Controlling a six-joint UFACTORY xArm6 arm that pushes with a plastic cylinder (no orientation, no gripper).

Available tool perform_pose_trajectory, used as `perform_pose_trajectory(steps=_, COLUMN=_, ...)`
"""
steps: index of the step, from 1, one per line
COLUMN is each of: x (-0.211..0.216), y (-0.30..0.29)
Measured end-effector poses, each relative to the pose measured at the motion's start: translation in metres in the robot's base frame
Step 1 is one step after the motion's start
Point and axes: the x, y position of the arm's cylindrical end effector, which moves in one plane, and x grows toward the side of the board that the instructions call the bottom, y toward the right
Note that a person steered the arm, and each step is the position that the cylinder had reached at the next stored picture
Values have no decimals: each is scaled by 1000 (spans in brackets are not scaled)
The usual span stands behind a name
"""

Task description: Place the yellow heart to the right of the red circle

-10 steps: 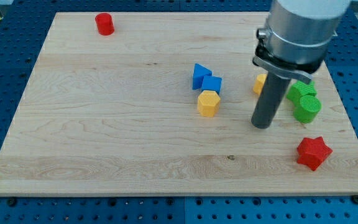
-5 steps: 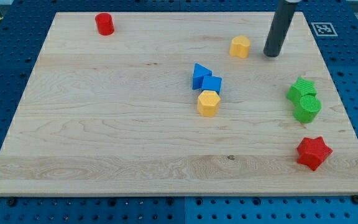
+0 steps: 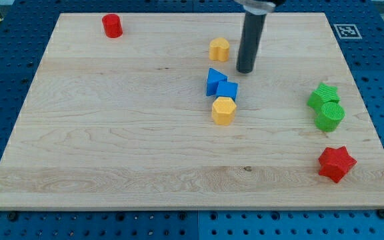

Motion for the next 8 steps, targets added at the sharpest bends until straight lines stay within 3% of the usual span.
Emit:
perform_pose_trajectory(steps=2, x=-79, y=-70)
perform_pose_trajectory(steps=4, x=-29, y=-17)
perform_pose_trajectory(steps=5, x=-46, y=20)
perform_pose_trajectory(steps=6, x=-76, y=12)
perform_pose_trajectory(steps=8, x=-81, y=-34)
